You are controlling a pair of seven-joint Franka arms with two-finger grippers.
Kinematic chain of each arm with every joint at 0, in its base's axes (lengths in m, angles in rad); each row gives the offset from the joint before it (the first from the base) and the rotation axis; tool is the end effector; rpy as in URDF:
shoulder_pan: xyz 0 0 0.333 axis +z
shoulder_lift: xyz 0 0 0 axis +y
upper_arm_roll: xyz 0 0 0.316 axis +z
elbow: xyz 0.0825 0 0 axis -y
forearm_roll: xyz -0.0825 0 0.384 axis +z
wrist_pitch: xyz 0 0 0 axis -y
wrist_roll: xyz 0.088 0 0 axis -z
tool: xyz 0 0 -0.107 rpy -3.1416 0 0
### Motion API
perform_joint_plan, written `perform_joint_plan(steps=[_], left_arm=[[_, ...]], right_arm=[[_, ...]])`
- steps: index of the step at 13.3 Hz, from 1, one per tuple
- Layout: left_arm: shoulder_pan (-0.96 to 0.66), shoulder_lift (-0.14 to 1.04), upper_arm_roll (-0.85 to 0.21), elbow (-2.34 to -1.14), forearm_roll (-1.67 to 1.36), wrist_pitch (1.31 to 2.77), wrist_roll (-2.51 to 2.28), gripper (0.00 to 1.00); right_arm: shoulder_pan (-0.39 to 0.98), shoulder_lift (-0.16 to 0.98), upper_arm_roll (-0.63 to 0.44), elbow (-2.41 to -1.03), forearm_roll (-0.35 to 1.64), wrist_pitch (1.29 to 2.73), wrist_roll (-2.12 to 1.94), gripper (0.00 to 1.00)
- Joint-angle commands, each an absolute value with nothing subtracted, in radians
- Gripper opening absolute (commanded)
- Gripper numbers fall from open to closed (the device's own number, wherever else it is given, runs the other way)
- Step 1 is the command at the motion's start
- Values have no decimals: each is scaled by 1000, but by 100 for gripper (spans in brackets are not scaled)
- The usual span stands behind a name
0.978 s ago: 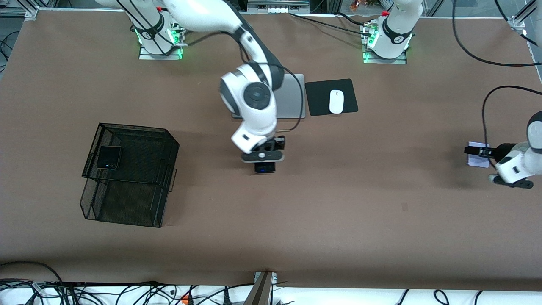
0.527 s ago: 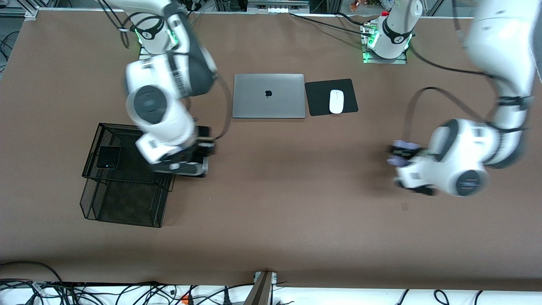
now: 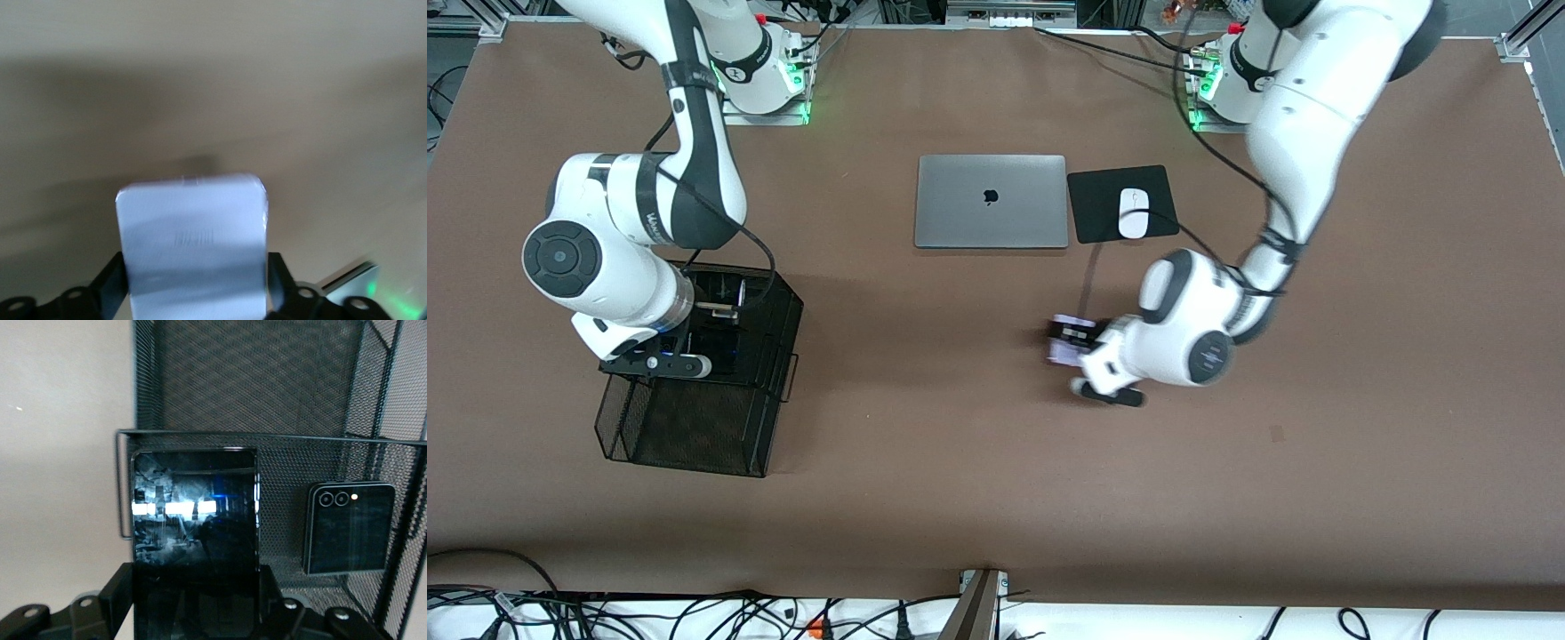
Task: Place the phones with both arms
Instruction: 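Carry the tall phone into the basket while the left gripper carries the white phone, then release the tall phone in the basket while the left gripper releases the white phone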
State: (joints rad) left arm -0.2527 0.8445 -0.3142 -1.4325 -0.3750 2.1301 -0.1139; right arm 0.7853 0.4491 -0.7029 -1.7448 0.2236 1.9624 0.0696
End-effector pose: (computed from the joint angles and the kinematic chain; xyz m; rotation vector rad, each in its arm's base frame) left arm 0.6167 -0.3625 0.2036 2.6347 -0.1869 -0.3973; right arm 0.6250 0.1064 0.3578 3.0412 -0.0813 -0.1669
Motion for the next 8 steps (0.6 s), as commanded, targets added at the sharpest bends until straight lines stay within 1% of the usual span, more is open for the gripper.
perform_joint_plan(steps=[1,2,3,4,5,7,8], left_arm=[[-348,818,-290,-1396,-396,2154,-222,100],[-342,813,-288,-1396,-393,2151,-256,100],[-338,795,-279,-1407,-387,2138,-258,100],[-327,767,-259,-1411,-347,2106,-261,100],[-318,746,-230,-1401,-277,2032,-259,100],[-310,665,-152,-1397,-88,1916,-252,100],[-289,617,-131,-1396,-22,1855,-249,100]], right_arm=[[792,426,-701,-1824,258,2022,52,0],[790,434,-701,-1824,259,2022,52,0],[784,437,-701,-1824,259,2022,54,11],[779,442,-701,-1819,261,2019,61,49],[772,442,-701,-1816,273,2014,63,99],[767,440,-701,-1796,281,2006,58,100],[769,434,-701,-1781,281,1996,58,100]])
